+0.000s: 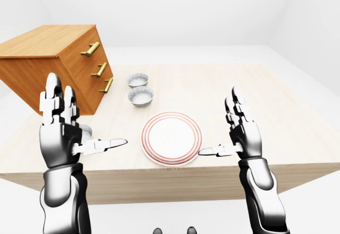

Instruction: Put the bowl in the middle on the plate.

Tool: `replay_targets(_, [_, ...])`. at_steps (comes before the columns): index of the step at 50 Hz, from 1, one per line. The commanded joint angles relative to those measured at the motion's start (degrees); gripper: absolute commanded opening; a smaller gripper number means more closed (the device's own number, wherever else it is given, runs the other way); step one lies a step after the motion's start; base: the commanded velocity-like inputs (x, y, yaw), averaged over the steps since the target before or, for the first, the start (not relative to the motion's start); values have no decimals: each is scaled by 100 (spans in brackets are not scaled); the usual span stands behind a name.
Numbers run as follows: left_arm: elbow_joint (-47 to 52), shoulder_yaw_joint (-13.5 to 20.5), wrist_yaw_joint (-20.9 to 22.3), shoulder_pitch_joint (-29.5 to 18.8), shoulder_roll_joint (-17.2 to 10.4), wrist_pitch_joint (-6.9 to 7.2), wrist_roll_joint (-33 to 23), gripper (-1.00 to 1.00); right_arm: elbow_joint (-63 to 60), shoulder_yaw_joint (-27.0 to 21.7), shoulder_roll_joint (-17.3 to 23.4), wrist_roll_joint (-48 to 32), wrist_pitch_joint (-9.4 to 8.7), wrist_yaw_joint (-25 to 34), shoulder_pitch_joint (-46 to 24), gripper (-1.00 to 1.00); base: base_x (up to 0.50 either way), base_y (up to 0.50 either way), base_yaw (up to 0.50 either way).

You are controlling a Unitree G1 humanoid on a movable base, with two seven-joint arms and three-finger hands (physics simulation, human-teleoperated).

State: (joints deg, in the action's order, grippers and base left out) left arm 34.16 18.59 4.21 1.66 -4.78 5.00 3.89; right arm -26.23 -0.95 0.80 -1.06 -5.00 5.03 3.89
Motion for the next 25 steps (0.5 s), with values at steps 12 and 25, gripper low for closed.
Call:
replay_targets(12, [-17, 93, 20, -2, -25, 0, 97, 100, 104, 51, -2, -122, 0, 11, 10, 100, 0, 8, 0])
replay_targets(25, [-90, 72, 19, -2, -25, 0, 88, 100, 118, 61, -3, -108, 0, 37, 19, 100, 0, 45, 0])
